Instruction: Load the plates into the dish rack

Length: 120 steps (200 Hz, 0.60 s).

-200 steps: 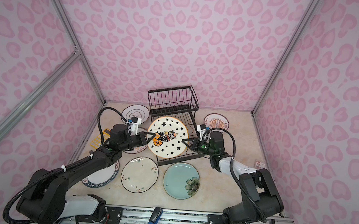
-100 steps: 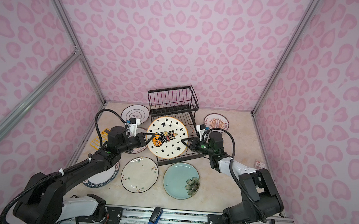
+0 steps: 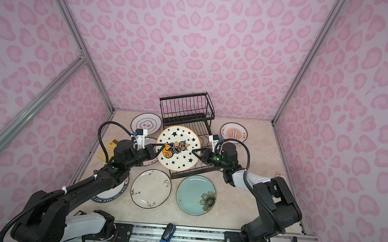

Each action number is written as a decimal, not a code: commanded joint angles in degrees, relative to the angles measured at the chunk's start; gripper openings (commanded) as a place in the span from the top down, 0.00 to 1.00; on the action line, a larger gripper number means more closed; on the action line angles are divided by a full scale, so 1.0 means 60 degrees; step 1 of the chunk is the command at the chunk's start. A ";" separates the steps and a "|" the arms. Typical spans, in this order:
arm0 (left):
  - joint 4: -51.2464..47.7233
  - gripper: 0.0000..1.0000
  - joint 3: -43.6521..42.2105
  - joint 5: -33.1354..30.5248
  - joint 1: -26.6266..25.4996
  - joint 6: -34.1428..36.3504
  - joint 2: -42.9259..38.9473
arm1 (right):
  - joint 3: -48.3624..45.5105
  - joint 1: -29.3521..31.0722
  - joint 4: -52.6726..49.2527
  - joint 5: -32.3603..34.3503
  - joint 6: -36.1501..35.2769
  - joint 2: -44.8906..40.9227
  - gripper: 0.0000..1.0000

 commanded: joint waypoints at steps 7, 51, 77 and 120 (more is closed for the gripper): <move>0.0395 0.98 -0.0002 0.0227 -0.0050 0.0290 -0.0139 | 0.0148 0.0152 0.1486 -0.0444 0.0072 0.0066 0.71; 0.0342 0.98 -0.0053 0.0239 -0.0064 0.0306 -0.0244 | 0.0240 0.0300 0.1573 -0.0423 0.0106 0.0147 0.70; 0.0298 0.98 -0.0055 0.0257 -0.0064 0.0322 -0.0288 | 0.0264 0.0362 0.1617 -0.0406 0.0125 0.0187 0.70; 0.0197 0.98 -0.0032 0.0301 -0.0070 0.0358 -0.0281 | 0.0325 0.0436 0.1647 -0.0382 0.0171 0.0254 0.70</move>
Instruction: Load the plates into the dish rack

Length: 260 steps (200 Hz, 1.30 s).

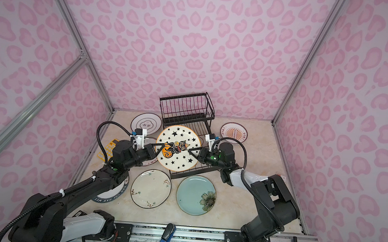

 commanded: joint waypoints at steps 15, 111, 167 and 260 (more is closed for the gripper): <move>0.0152 0.98 0.0017 0.0287 -0.0046 0.0328 -0.0035 | 0.0118 0.0094 0.1303 -0.0392 0.0087 0.0038 0.71; 0.0005 0.98 0.0093 0.0330 -0.0046 0.0383 0.0026 | 0.0133 0.0091 0.1437 -0.0419 0.0166 0.0086 0.97; -0.0031 0.98 0.0129 0.0399 -0.0046 0.0398 0.0018 | 0.0034 0.0057 0.1581 -0.0482 0.0171 0.0012 1.00; -0.0428 0.59 0.0257 0.0408 -0.0049 0.0673 -0.0245 | -0.0162 -0.0502 0.1138 -0.0860 -0.0199 -0.0696 1.00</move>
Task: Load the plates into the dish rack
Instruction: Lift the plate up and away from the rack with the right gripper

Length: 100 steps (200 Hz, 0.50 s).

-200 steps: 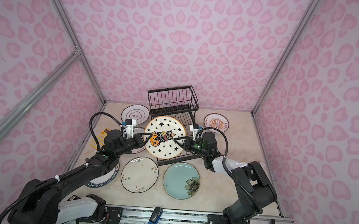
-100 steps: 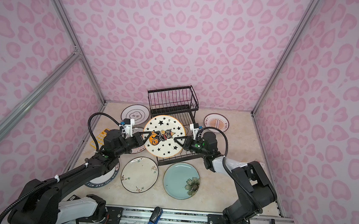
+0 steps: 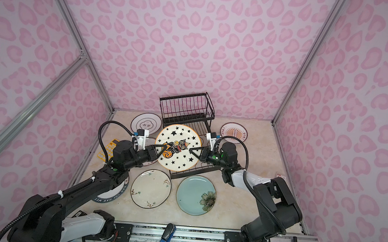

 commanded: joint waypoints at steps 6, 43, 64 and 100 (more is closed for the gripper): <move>-0.0099 0.57 0.0177 0.0152 0.0009 0.0395 -0.0111 | -0.0018 -0.0206 0.0701 -0.0311 -0.0278 -0.0319 1.00; -0.0317 0.32 0.0304 0.0170 0.0016 0.0575 -0.0157 | 0.0025 -0.0538 -0.0669 -0.0209 -0.1088 -0.0882 1.00; -0.0447 0.28 0.0355 0.0163 0.0016 0.0666 -0.0166 | 0.0156 -0.0765 -0.1672 -0.0179 -0.1678 -0.1257 1.00; -0.0498 0.25 0.0433 0.0164 0.0016 0.0707 -0.0175 | 0.0377 -0.1226 -0.3059 -0.0197 -0.2353 -0.1862 1.00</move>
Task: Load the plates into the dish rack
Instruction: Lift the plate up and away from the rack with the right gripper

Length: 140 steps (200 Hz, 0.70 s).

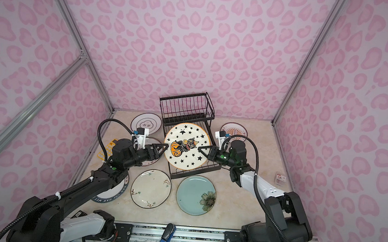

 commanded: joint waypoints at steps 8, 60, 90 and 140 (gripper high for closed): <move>-0.0017 0.24 0.0187 0.0071 0.0009 0.0220 -0.0049 | 0.0196 -0.0343 -0.0360 -0.0259 -0.0685 -0.0440 1.00; -0.0070 0.24 0.0303 0.0172 0.0008 0.0307 0.0057 | 0.0458 -0.0671 -0.1973 -0.0034 -0.1658 -0.1246 1.00; -0.0057 0.23 0.0305 0.0224 0.0008 0.0318 0.0009 | 0.0619 -0.0837 -0.2329 0.0116 -0.1931 -0.1630 1.00; -0.0206 0.22 0.0222 0.0140 0.0001 0.0380 -0.0204 | 0.0817 -0.0996 -0.2143 0.0609 -0.1729 -0.1890 1.00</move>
